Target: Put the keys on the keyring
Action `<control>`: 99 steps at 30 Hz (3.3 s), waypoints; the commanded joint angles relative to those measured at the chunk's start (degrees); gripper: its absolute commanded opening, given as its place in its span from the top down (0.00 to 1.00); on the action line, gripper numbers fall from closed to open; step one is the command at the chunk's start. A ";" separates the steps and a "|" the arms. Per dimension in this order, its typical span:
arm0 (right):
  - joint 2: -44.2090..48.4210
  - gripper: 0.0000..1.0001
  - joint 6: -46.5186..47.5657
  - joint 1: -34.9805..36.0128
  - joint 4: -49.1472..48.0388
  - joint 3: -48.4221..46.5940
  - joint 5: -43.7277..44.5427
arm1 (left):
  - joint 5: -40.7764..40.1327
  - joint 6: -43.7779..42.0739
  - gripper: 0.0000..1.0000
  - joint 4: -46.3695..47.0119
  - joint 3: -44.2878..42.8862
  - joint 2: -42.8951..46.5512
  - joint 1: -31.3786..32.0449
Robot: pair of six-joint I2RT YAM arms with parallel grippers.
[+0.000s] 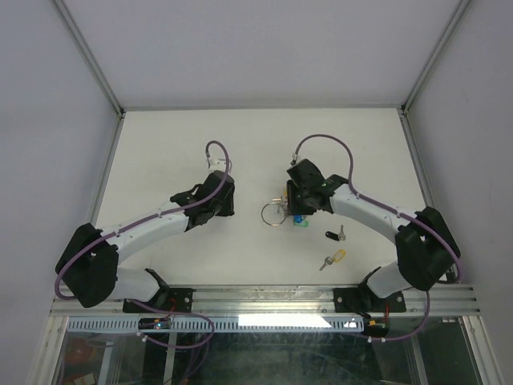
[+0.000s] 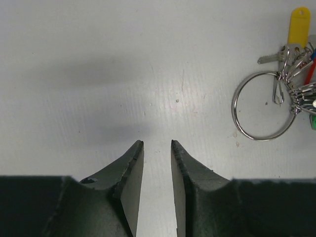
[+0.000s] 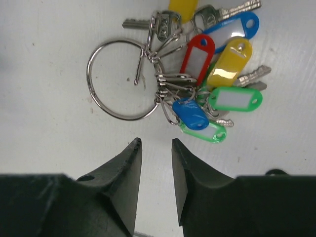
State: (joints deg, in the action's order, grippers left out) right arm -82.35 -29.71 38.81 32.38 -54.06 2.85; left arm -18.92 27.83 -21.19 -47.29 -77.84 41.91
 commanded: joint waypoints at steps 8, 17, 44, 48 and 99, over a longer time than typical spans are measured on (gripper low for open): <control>-12.57 0.65 -0.21 4.17 3.07 -14.03 9.35 | 4.86 1.17 0.72 7.55 6.38 5.20 0.11; -22.08 0.66 4.40 3.60 5.69 -25.28 12.37 | 6.11 0.55 0.71 9.15 8.69 6.99 0.12; -27.48 0.74 2.40 0.48 3.23 -27.68 10.65 | 6.49 0.46 0.71 9.12 9.02 7.73 0.19; -27.06 0.74 2.30 0.49 3.17 -27.77 10.63 | 6.66 0.47 0.71 9.21 8.78 7.48 0.14; -32.18 0.82 5.01 2.24 4.25 -30.18 10.44 | 7.50 0.33 0.71 9.58 8.36 6.13 0.14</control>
State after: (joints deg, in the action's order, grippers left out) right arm -114.17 -25.19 40.86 36.56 -82.06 13.26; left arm -12.53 27.90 -14.92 -38.39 -71.90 41.95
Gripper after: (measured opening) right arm 0.186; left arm 0.290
